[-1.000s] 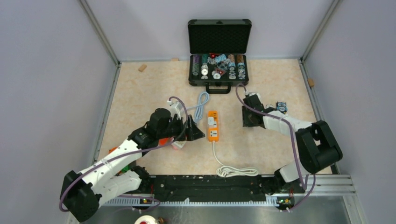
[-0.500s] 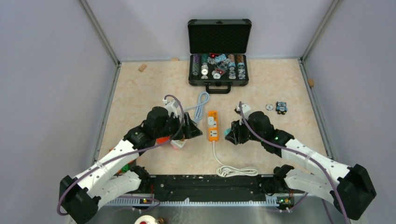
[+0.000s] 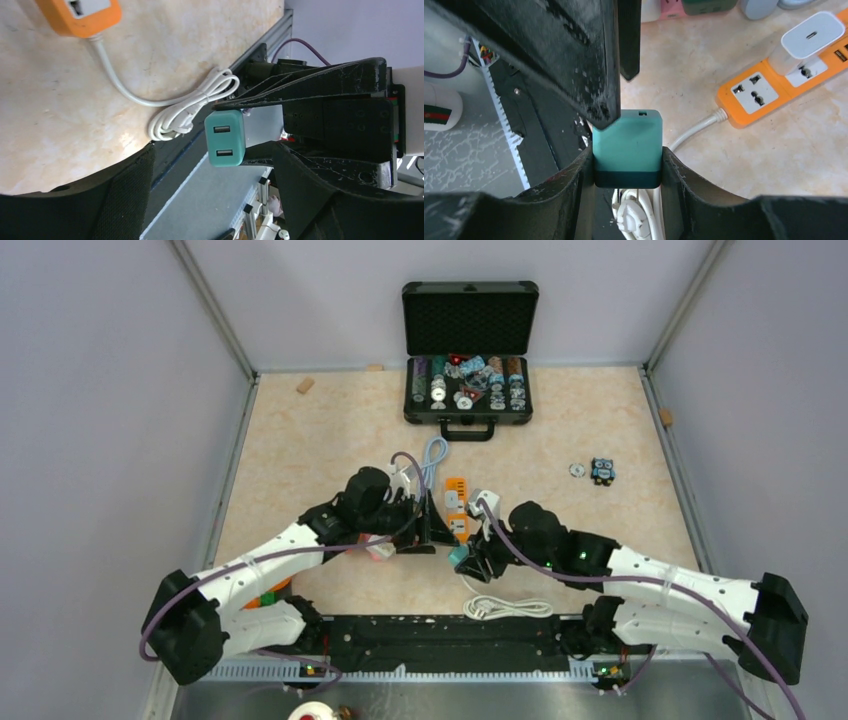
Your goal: Insert the plug
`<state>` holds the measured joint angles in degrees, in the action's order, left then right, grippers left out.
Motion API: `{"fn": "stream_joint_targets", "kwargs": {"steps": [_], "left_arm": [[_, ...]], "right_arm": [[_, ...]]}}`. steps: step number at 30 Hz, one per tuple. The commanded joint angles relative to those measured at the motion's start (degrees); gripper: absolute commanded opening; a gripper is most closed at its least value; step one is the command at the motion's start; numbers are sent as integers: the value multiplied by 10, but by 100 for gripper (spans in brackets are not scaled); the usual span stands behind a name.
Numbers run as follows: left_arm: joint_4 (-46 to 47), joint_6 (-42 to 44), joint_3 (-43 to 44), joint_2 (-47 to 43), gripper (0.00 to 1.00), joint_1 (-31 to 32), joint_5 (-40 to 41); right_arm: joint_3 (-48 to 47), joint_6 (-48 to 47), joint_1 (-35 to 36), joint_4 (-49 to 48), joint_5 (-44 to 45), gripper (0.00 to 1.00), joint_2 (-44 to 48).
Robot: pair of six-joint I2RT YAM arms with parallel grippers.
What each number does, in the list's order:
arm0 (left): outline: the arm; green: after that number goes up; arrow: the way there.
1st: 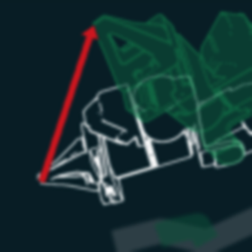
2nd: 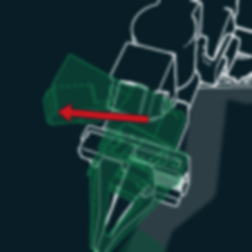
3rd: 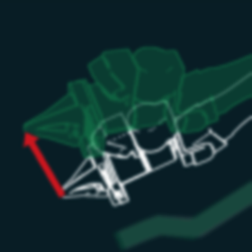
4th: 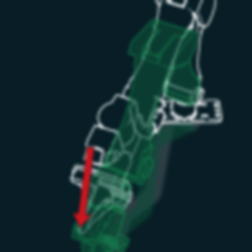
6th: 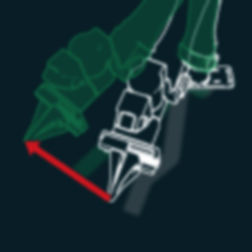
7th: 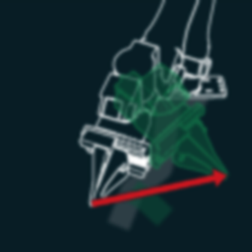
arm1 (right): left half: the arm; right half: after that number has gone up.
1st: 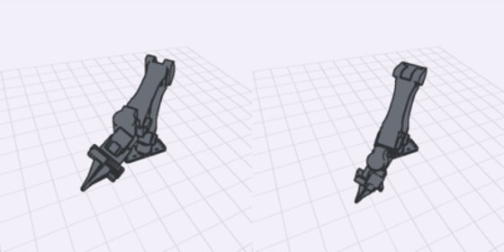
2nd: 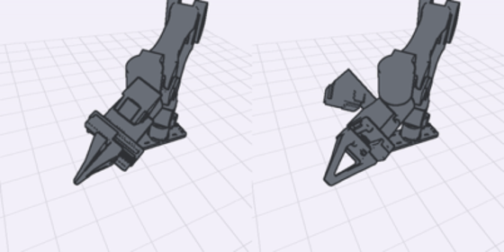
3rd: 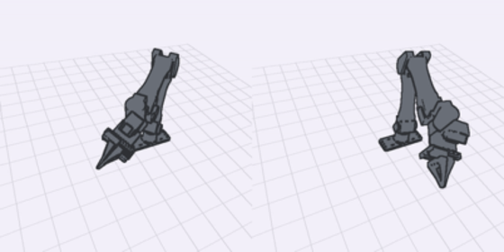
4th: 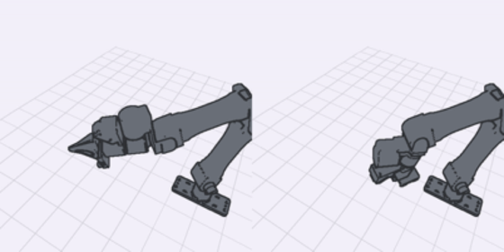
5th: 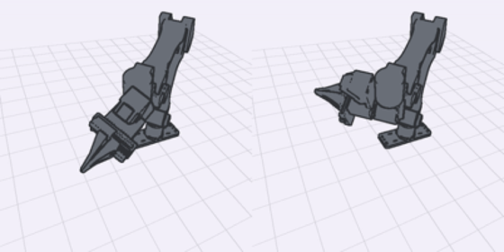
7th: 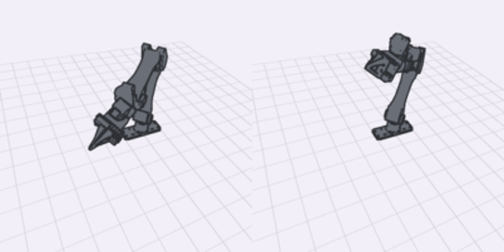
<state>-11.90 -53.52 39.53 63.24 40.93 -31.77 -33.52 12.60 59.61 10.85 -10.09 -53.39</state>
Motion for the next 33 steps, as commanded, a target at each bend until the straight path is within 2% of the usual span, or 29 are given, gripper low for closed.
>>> {"fn": "stream_joint_targets", "kwargs": {"steps": [1, 8, 11, 16, 18, 22, 23, 27, 29, 31, 33], "left_arm": [[95, -44, -15, 14, 84, 15, -45], [174, -80, -45, 26, 64, 35, -54], [181, -85, -52, 24, 51, 36, -49], [188, -84, -53, 27, 16, 36, -51], [186, -82, -53, 25, 7, 36, -50], [173, -69, -57, 10, 2, 36, -38], [164, -62, -56, 5, 1, 36, -31], [95, -27, -38, -19, 0, 36, 17], [45, -3, -26, -34, 0, 36, 56], [-3, 22, -15, -51, 0, 36, 102], [-41, 44, -10, -67, 0, 36, 146]], "right_arm": [[-37, -2, 10, -28, 28, 0, 9], [-42, 1, 13, -33, 28, 0, 5], [-43, 1, 13, -33, 24, 0, 7], [-38, 5, 14, -36, 33, 0, 21], [-37, 7, 14, -38, 36, 1, 24], [-39, 15, 14, -35, 29, 18, 25], [-38, 18, 14, -35, 31, 25, 25], [-30, 41, 15, -29, 55, 75, 32], [-22, 53, 14, -36, 65, 92, 40], [-18, 69, 13, -32, 88, 99, 48], [-18, 83, 10, -21, 106, 99, 50]]}}
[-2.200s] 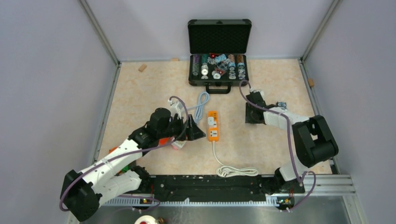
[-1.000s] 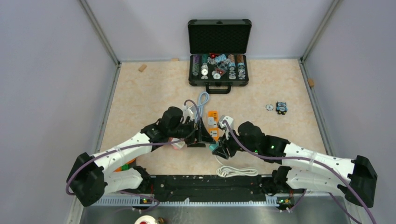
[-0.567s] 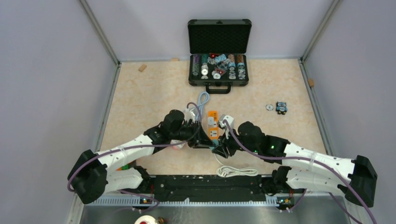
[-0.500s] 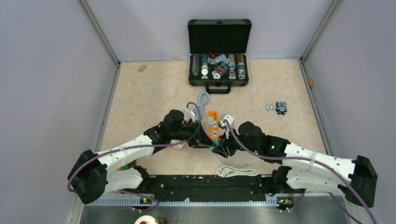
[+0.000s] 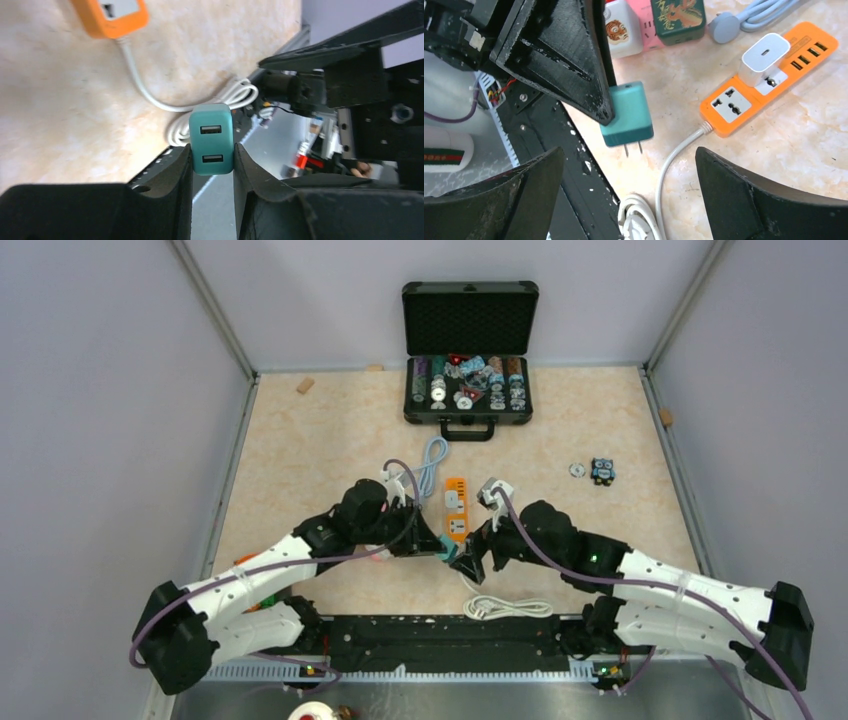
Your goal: Insert the plug
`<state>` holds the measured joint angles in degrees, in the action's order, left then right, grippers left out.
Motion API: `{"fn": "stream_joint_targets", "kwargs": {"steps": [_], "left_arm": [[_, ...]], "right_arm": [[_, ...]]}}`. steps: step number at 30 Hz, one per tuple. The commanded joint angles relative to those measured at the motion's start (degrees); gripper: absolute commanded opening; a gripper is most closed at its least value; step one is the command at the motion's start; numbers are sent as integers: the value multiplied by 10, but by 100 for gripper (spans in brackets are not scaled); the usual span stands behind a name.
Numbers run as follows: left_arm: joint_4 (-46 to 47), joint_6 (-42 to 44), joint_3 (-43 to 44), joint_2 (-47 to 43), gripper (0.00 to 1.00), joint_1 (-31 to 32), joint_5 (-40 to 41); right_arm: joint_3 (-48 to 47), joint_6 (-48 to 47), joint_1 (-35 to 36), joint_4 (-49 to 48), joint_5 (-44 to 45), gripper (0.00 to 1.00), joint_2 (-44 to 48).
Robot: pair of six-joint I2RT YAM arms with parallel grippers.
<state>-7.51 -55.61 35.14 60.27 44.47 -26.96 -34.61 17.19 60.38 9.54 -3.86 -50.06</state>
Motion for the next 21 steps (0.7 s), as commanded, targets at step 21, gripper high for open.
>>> {"fn": "stream_joint_targets", "kwargs": {"steps": [21], "left_arm": [[-235, 160, 136, -32, 0, 4, 255]], "right_arm": [[109, 203, -351, 48, -70, 99, 19]]}}
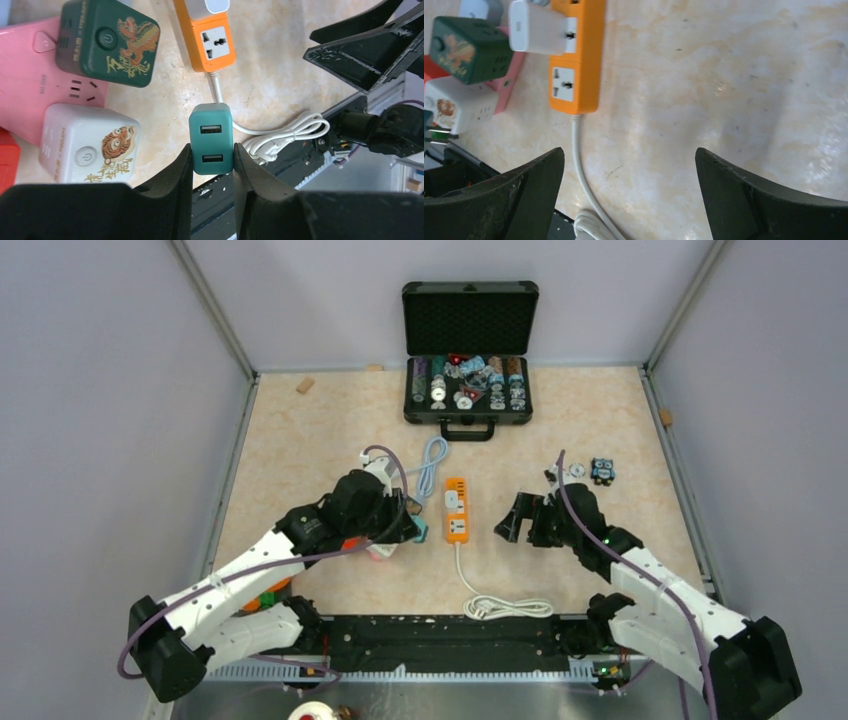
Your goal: Insert the plug
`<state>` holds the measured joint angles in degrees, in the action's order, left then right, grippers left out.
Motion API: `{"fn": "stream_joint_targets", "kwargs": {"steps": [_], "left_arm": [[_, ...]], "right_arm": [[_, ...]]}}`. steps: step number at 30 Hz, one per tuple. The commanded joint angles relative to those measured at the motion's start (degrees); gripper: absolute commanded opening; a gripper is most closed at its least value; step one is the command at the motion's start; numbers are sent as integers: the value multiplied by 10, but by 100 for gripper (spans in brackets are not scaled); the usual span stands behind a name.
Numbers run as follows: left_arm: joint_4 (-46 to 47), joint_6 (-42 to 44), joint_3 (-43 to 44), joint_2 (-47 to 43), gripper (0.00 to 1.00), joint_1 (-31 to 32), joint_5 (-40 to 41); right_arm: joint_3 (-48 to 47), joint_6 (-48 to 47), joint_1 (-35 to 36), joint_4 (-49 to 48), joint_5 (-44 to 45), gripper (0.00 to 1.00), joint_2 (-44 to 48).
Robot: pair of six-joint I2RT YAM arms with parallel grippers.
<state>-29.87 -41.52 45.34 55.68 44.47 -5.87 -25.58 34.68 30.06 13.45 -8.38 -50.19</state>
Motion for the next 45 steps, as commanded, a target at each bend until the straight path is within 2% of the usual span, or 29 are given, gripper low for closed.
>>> {"fn": "stream_joint_targets", "kwargs": {"steps": [1, 7, 15, 26, 39, 45], "left_arm": [[-14, 20, 38, 20, 0, 8, 52], [-40, 23, 86, 87, 0, 46, 158], [-44, 8, 141, 183, 0, 78, 233], [-33, -18, 204, 301, 0, 106, 256], [-98, -49, 315, 401, 0, 137, 293], [-118, -64, 321, 418, 0, 145, 313]], "right_arm": [[24, 29, -58, 14, -25, 99, 24], [23, 16, -72, 65, 30, 99, 60], [20, 8, -72, 80, 61, 99, 73], [9, -1, -72, 85, 69, 98, 67], [11, -6, -72, 81, 60, 98, 70], [11, -6, -72, 80, 52, 98, 76]]}}
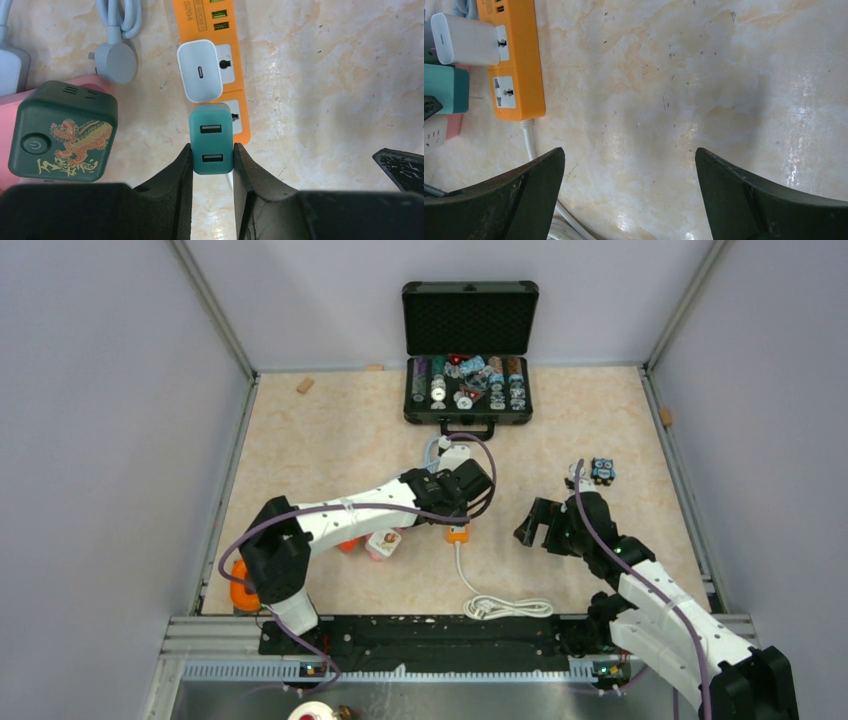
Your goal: Insert the plug
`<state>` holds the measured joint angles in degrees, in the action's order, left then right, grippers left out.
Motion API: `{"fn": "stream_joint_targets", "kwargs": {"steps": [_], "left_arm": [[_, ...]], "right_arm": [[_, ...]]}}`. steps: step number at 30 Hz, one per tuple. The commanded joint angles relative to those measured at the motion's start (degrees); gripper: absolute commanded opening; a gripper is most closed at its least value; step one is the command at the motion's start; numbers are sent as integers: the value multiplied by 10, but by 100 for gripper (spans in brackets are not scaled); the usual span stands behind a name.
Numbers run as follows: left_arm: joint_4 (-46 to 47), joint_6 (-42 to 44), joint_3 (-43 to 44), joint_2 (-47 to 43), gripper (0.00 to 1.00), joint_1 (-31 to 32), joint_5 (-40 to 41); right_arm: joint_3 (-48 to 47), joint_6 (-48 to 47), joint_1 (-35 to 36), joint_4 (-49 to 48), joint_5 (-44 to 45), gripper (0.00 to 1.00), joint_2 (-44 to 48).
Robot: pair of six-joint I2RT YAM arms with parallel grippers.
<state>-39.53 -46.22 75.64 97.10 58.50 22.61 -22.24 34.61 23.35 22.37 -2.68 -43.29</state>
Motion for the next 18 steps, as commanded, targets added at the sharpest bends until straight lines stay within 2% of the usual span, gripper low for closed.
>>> {"fn": "stream_joint_targets", "kwargs": {"steps": [1, 18], "left_arm": [[-23, -19, 17, 4, 0, 5, 27], [2, -41, -19, 15, 0, 12, 22]], "right_arm": [[-22, -5, -5, -10, -5, 98, 7], [-23, -4, -5, -9, -12, 99, 11]]}}
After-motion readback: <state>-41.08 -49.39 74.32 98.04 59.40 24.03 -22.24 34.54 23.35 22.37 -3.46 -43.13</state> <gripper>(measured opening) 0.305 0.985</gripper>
